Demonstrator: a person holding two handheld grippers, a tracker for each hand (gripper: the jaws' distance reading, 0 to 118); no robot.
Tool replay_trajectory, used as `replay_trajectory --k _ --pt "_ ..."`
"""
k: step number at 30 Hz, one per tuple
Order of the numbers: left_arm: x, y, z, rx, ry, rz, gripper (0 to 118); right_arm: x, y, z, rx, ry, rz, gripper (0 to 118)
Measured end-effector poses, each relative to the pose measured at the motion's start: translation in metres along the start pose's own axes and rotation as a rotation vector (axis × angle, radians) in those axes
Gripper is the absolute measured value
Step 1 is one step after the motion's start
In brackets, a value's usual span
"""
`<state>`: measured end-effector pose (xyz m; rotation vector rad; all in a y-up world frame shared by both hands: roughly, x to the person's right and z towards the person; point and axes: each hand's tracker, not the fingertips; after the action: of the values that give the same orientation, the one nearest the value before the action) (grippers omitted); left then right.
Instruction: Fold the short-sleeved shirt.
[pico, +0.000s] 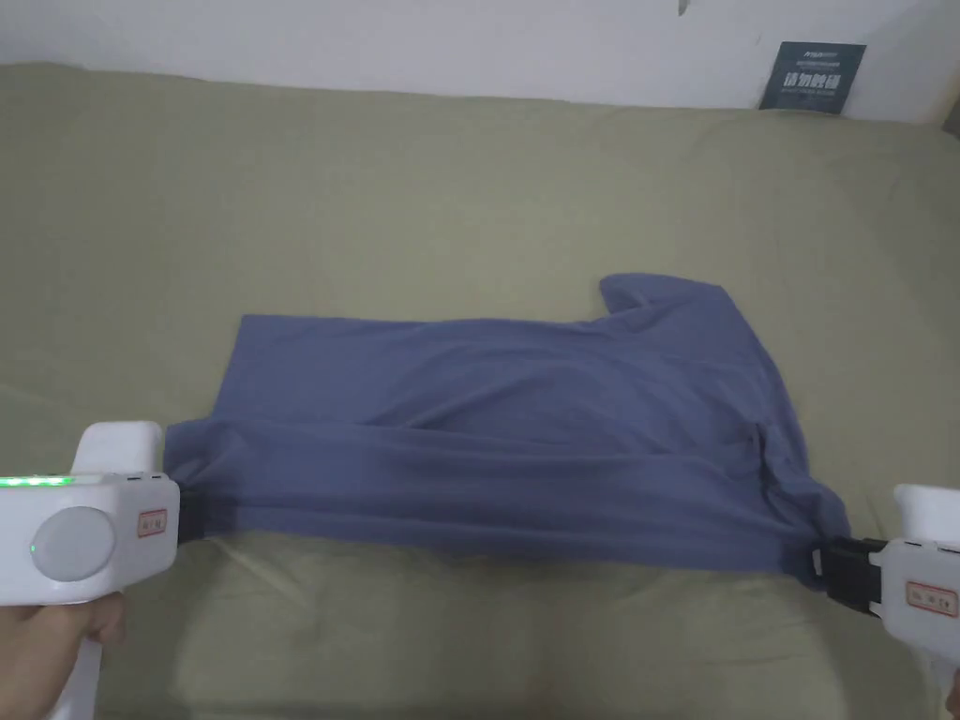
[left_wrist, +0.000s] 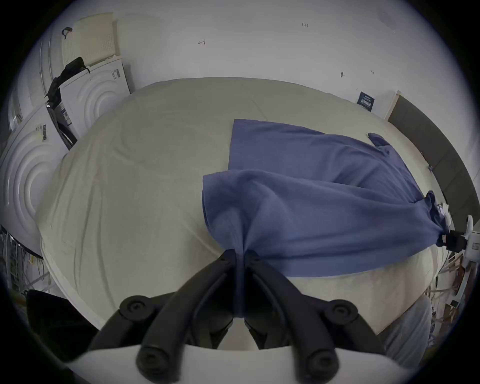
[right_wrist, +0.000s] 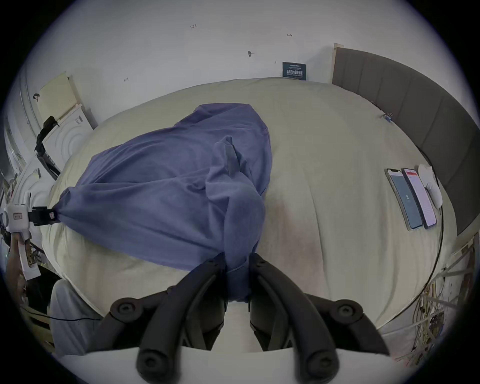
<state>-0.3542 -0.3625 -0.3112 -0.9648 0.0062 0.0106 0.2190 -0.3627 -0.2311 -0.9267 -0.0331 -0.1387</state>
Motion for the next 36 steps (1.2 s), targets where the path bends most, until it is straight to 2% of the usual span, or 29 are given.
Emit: replay_trajectory --k 6,7,8,9,10,11,12,13,15,16,17,18,19,26,31,32,34,35,36 --pt "-0.004 -0.005 -0.001 -0.009 -0.027 0.014 7 0.006 -0.001 -0.008 -0.010 0.007 -0.009 17" --pt "-0.005 -0.006 -0.003 -0.001 -0.038 0.020 11 0.005 -0.002 -0.009 -0.013 0.010 -0.012 26" --pt "-0.006 -0.006 -0.004 0.008 -0.054 0.022 47 0.004 -0.001 -0.010 -0.013 0.006 -0.015 59" --pt "-0.006 -0.005 -0.005 -0.004 -0.037 0.027 89 0.005 0.000 -0.011 -0.009 -0.009 -0.014 98" --pt "-0.008 -0.004 -0.007 -0.018 -0.035 0.033 117 0.005 0.002 -0.012 -0.017 -0.010 -0.009 118" --pt "-0.010 -0.004 -0.007 -0.018 -0.045 0.037 118 0.002 0.002 -0.006 -0.011 -0.014 -0.007 108" --pt "-0.007 -0.001 -0.003 0.014 -0.045 0.035 117 -0.003 0.009 0.000 0.030 0.003 0.001 104" --pt "-0.006 0.003 0.000 0.031 -0.037 0.016 113 -0.007 0.016 0.002 0.024 -0.008 -0.001 105" --pt "0.003 0.019 0.005 0.073 -0.020 -0.006 97 -0.016 0.027 0.009 0.074 0.001 0.007 103" --pt "0.007 0.025 0.007 0.086 -0.023 -0.012 77 -0.022 0.032 0.010 0.094 -0.003 0.017 95" --pt "0.012 0.035 0.010 0.110 -0.018 -0.007 34 -0.030 0.041 0.011 0.105 0.000 0.030 69" --pt "0.018 0.045 0.009 0.130 -0.032 -0.014 9 -0.034 0.050 0.007 0.130 -0.006 0.039 40" --pt "0.023 0.054 0.007 0.136 -0.044 -0.024 7 -0.033 0.057 0.000 0.152 -0.004 0.053 15" --pt "0.045 0.124 -0.055 0.135 -0.011 -0.035 7 -0.066 0.111 -0.058 0.161 -0.017 0.083 15" --pt "0.038 0.183 -0.115 0.086 0.065 0.001 10 -0.065 0.142 -0.092 0.159 -0.030 0.060 15" --pt "0.034 0.193 -0.126 0.063 0.102 0.000 29 -0.063 0.147 -0.097 0.150 -0.036 0.063 15" --pt "0.030 0.206 -0.151 0.018 0.134 -0.004 96 -0.060 0.154 -0.106 0.150 -0.046 0.070 15" --pt "0.028 0.211 -0.165 -0.031 0.143 -0.004 118 -0.057 0.158 -0.111 0.141 -0.053 0.073 15" --pt "0.031 0.207 -0.167 -0.037 0.155 0.004 118 -0.054 0.162 -0.116 0.130 -0.060 0.076 15"
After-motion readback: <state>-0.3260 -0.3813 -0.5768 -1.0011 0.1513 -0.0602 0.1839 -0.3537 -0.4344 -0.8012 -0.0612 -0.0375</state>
